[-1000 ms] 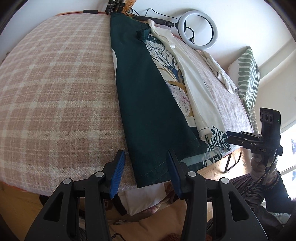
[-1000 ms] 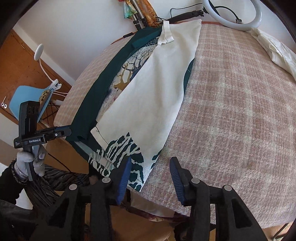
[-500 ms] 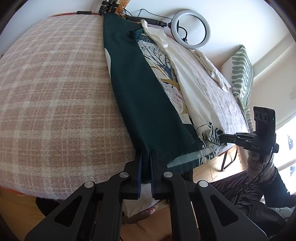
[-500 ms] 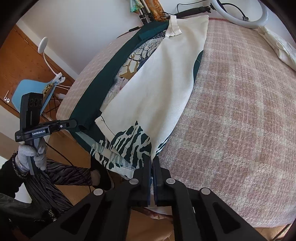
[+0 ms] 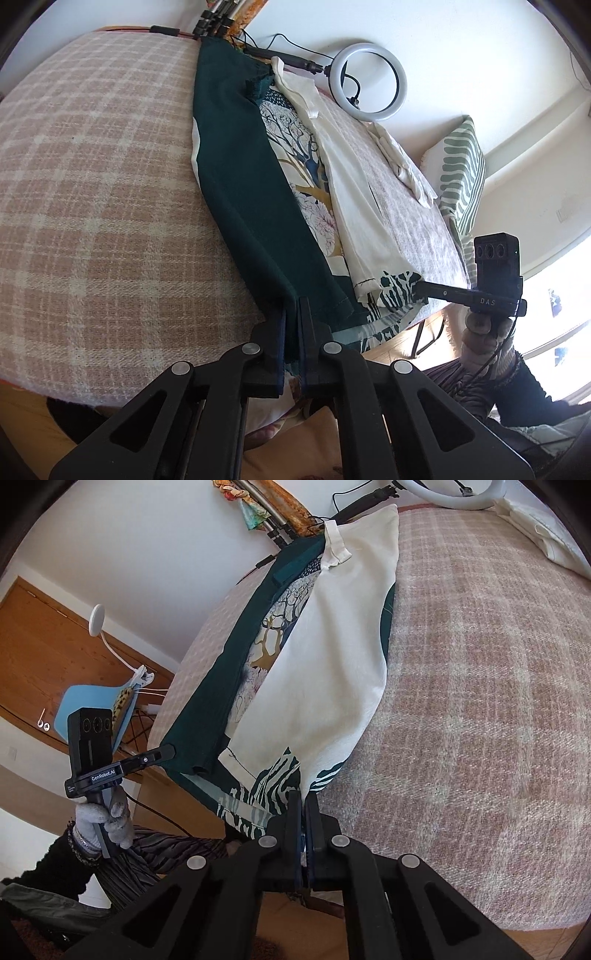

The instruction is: Fold small clothes

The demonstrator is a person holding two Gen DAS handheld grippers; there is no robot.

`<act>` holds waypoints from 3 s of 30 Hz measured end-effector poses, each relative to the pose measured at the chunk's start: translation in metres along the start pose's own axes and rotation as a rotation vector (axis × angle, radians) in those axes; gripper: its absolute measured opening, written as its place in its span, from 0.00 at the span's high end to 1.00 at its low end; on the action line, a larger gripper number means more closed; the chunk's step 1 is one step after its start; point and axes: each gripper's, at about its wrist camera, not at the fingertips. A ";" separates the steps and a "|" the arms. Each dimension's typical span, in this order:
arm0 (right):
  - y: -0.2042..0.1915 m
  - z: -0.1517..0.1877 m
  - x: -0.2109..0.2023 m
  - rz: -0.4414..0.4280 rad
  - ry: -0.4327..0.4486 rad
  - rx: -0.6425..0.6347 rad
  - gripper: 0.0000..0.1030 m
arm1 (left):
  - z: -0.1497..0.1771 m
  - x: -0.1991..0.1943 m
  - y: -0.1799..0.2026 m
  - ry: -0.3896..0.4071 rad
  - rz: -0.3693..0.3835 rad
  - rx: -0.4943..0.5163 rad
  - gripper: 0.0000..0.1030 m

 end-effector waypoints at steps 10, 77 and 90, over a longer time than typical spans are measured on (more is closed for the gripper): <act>0.015 -0.010 -0.008 -0.023 0.026 0.054 1.00 | -0.007 -0.004 -0.010 0.023 0.019 -0.048 0.97; 0.030 -0.134 0.062 0.186 0.078 -0.093 0.70 | -0.122 0.076 -0.042 0.068 -0.220 0.024 0.83; 0.028 -0.135 0.074 0.246 0.056 -0.123 0.71 | -0.127 0.090 -0.037 0.077 -0.326 0.097 0.83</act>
Point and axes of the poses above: each gripper's, at about its wrist camera, not at the fingertips, and x roughly the way its jaws point, y to its right, z to its underside, and after that the axes turned 8 degrees about y, right-handed
